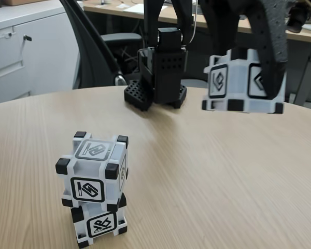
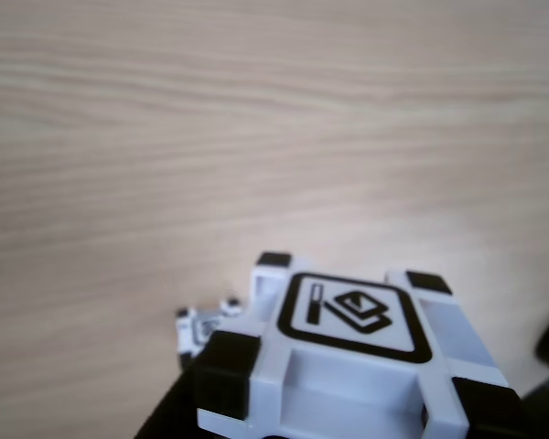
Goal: Stack cubes from left to right.
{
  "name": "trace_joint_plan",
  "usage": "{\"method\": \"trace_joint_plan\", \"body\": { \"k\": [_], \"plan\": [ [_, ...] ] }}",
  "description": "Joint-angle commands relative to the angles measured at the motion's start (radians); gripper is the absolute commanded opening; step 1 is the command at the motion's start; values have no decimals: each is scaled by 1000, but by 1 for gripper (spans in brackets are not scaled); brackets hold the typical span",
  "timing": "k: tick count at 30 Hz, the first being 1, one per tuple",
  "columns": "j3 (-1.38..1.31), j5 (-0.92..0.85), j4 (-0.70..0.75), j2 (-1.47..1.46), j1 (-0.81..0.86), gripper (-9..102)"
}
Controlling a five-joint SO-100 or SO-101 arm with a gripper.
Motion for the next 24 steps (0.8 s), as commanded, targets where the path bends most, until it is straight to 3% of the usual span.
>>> {"method": "trace_joint_plan", "body": {
  "k": [1, 24],
  "plan": [
    [-28, 23, 8, 74, 31, 0],
    [-160, -137, 61, 60, 459, 0]
  ]
}}
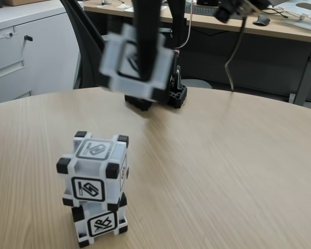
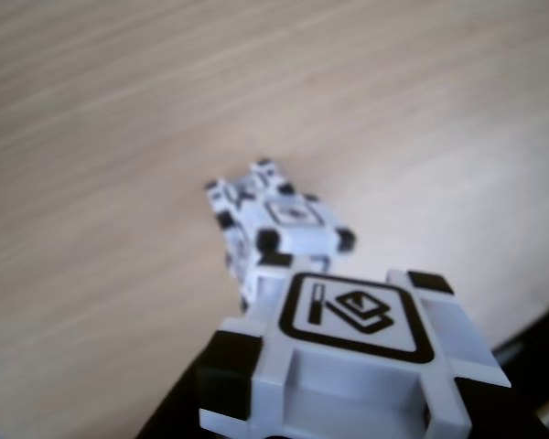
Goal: Stack cubes from left to right.
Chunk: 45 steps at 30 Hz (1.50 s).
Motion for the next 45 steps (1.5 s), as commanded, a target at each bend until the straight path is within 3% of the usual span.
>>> {"method": "trace_joint_plan", "body": {
  "k": [1, 16, 24, 45],
  "plan": [
    [-87, -18, 2, 26, 43, 0],
    [-83, -37, 0, -98, 104, 0],
    [-94, -132, -14, -158, 133, 0],
    [-232, -101, -12, -221, 133, 0]
  ]
}}
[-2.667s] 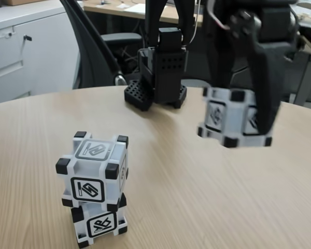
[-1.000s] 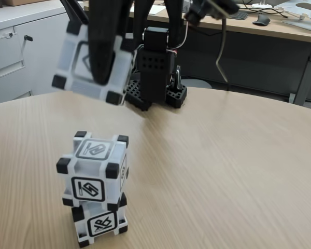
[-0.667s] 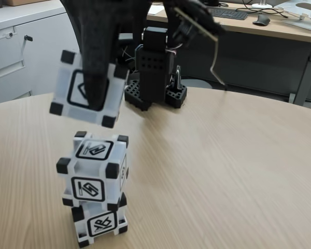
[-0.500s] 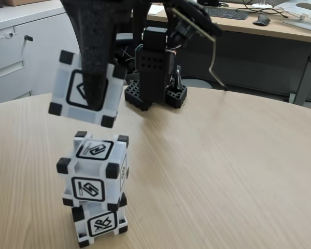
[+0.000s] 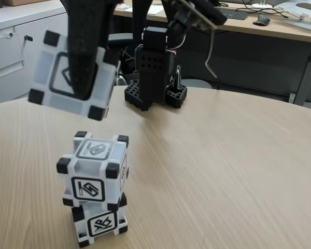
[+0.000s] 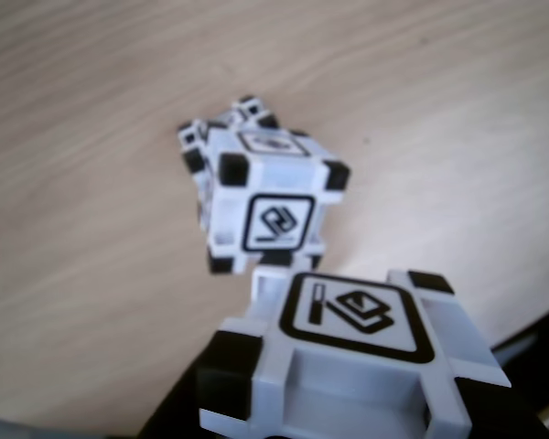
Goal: Stack cubes from left to right.
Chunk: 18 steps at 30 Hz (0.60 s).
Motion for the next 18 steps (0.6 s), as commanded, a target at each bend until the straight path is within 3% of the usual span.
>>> {"method": "trace_joint_plan", "body": {
  "k": [1, 18],
  "plan": [
    [-40, 29, -12, 6, 8, 0],
    [-38, 304, 2, 2, 3, 0]
  ]
}}
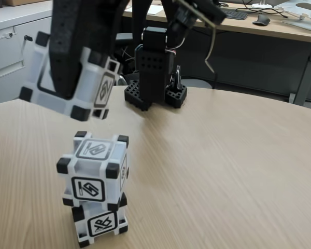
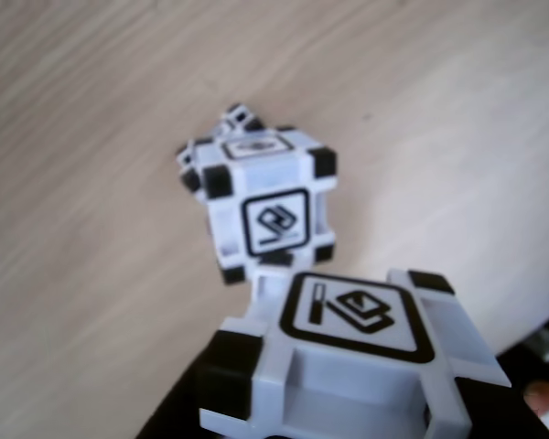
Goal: Stack cubes from left to right.
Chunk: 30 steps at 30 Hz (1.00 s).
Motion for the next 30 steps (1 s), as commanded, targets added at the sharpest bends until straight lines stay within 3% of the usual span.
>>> {"method": "trace_joint_plan", "body": {
  "k": [1, 30],
  "plan": [
    [-38, 31, 2, 5, 3, 0],
    [-38, -2, 3, -64, -14, 0]
  ]
}}
